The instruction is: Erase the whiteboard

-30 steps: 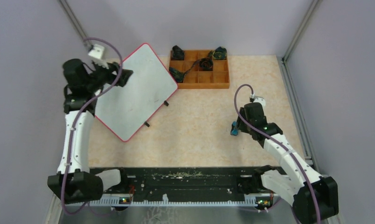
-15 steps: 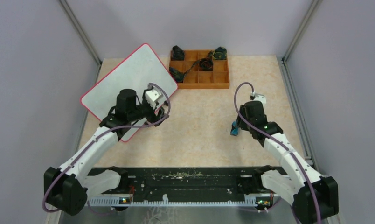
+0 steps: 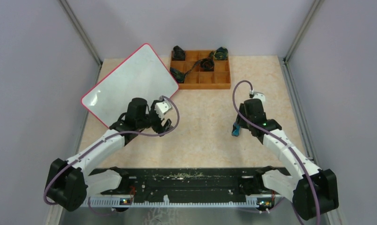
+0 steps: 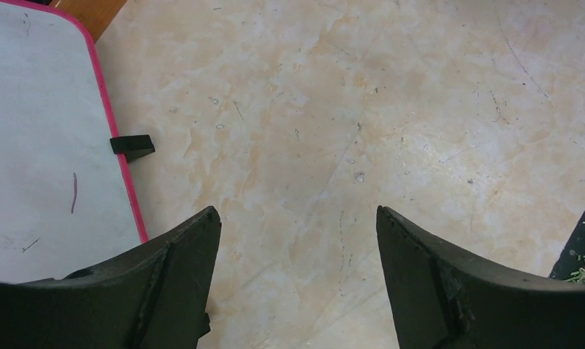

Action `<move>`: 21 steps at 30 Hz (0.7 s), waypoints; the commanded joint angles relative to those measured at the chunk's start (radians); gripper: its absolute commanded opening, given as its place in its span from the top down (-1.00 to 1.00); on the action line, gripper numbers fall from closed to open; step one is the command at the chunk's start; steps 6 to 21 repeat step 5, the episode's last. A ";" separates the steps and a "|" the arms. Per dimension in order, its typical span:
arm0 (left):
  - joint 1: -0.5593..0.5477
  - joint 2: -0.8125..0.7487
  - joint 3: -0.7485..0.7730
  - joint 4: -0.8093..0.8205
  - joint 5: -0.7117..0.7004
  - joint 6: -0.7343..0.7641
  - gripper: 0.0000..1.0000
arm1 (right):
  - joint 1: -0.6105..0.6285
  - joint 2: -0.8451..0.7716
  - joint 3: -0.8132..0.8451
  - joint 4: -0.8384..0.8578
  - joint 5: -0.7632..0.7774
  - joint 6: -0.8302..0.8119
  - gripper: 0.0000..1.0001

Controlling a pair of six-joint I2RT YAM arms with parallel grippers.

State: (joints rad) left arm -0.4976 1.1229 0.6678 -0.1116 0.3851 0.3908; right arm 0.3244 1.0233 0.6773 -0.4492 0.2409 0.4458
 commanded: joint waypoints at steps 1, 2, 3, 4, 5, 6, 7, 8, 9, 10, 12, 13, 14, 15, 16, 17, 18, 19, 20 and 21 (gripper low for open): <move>-0.006 -0.003 -0.011 0.034 0.009 0.016 -0.68 | 0.006 -0.036 0.008 0.088 -0.002 0.000 0.02; -0.006 -0.005 -0.011 0.031 0.010 0.017 -0.68 | 0.007 -0.048 0.001 0.086 0.014 0.012 0.05; -0.006 -0.009 -0.011 0.028 0.010 0.017 -0.68 | 0.006 -0.055 0.004 0.081 0.027 0.017 0.06; -0.006 -0.014 -0.013 0.025 0.009 0.019 -0.68 | 0.007 -0.059 0.006 0.080 0.026 0.012 0.04; -0.006 -0.018 -0.014 0.023 0.009 0.020 -0.68 | 0.007 -0.065 0.005 0.084 0.026 0.003 0.00; -0.006 -0.018 -0.014 0.023 0.009 0.020 -0.68 | 0.007 -0.065 0.005 0.084 0.026 0.003 0.00; -0.006 -0.018 -0.014 0.023 0.009 0.020 -0.68 | 0.007 -0.065 0.005 0.084 0.026 0.003 0.00; -0.006 -0.018 -0.014 0.023 0.009 0.020 -0.68 | 0.007 -0.065 0.005 0.084 0.026 0.003 0.00; -0.006 -0.018 -0.014 0.023 0.009 0.020 -0.68 | 0.007 -0.065 0.005 0.084 0.026 0.003 0.00; -0.006 -0.018 -0.014 0.023 0.009 0.020 -0.68 | 0.007 -0.065 0.005 0.084 0.026 0.003 0.00; -0.006 -0.018 -0.014 0.023 0.009 0.020 -0.68 | 0.007 -0.065 0.005 0.084 0.026 0.003 0.00; -0.006 -0.018 -0.014 0.023 0.009 0.020 -0.68 | 0.007 -0.065 0.005 0.084 0.026 0.003 0.00; -0.006 -0.018 -0.014 0.023 0.009 0.020 -0.68 | 0.007 -0.065 0.005 0.084 0.026 0.003 0.00; -0.006 -0.018 -0.014 0.023 0.009 0.020 -0.68 | 0.007 -0.065 0.005 0.084 0.026 0.003 0.00; -0.006 -0.018 -0.014 0.023 0.009 0.020 -0.68 | 0.007 -0.065 0.005 0.084 0.026 0.003 0.00; -0.006 -0.018 -0.014 0.023 0.009 0.020 -0.68 | 0.007 -0.065 0.005 0.084 0.026 0.003 0.00; -0.006 -0.018 -0.014 0.023 0.009 0.020 -0.68 | 0.007 -0.065 0.005 0.084 0.026 0.003 0.00; -0.006 -0.018 -0.014 0.023 0.009 0.020 -0.68 | 0.007 -0.065 0.005 0.084 0.026 0.003 0.00; -0.006 -0.018 -0.014 0.023 0.009 0.020 -0.68 | 0.007 -0.065 0.005 0.084 0.026 0.003 0.00; -0.006 -0.018 -0.014 0.023 0.009 0.020 -0.68 | 0.007 -0.065 0.005 0.084 0.026 0.003 0.00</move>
